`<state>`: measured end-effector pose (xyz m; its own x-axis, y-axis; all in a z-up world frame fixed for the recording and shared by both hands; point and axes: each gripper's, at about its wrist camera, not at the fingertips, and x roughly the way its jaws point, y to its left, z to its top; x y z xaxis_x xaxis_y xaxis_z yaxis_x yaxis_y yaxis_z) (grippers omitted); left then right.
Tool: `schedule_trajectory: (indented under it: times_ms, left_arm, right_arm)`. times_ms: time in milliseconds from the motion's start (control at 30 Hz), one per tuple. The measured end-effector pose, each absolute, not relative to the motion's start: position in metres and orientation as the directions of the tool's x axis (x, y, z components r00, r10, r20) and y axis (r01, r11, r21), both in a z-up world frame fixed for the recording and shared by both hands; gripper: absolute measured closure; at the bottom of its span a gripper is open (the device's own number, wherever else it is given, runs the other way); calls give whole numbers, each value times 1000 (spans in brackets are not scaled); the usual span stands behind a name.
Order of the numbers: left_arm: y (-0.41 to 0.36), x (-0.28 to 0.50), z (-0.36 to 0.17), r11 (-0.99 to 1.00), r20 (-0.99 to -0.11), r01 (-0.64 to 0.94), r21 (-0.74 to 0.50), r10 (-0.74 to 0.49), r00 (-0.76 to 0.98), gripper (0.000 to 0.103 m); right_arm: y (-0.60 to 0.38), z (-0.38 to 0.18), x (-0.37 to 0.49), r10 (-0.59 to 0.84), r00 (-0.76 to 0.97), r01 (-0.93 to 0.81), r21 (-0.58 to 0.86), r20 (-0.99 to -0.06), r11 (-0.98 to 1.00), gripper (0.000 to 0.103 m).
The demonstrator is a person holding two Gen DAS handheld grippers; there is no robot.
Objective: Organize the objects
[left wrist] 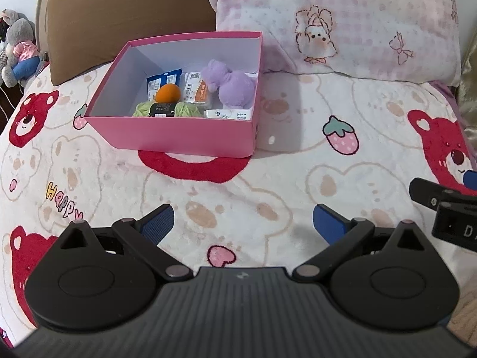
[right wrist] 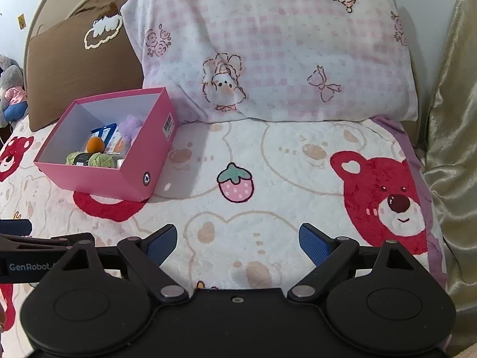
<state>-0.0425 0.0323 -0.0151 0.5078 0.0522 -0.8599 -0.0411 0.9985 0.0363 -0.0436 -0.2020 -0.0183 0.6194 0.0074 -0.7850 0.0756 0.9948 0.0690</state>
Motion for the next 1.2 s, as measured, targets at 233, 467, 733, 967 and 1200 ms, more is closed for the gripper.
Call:
schedule_trajectory:
  times_ms: [233, 467, 733, 967, 1200]
  left_arm:
    - [32, -43, -16, 997, -859, -43, 57, 71, 507, 2]
    - [33, -44, -14, 998, -858, -42, 56, 70, 508, 2]
    - [33, -44, -12, 998, -860, -34, 61, 70, 506, 2]
    - [32, -45, -11, 997, -853, -21, 68, 70, 518, 2]
    - [30, -46, -11, 992, -839, -17, 123, 114, 533, 2]
  right_arm:
    - [-204, -22, -44, -21, 613, 95, 47, -790, 994, 12]
    - [-204, -20, -46, -19, 622, 89, 47, -783, 995, 12]
    - [-204, -18, -48, -25, 627, 99, 47, -779, 994, 12]
    - [-206, -17, -49, -27, 629, 104, 49, -777, 993, 12]
    - [-208, -16, -49, -30, 629, 110, 50, -777, 993, 12]
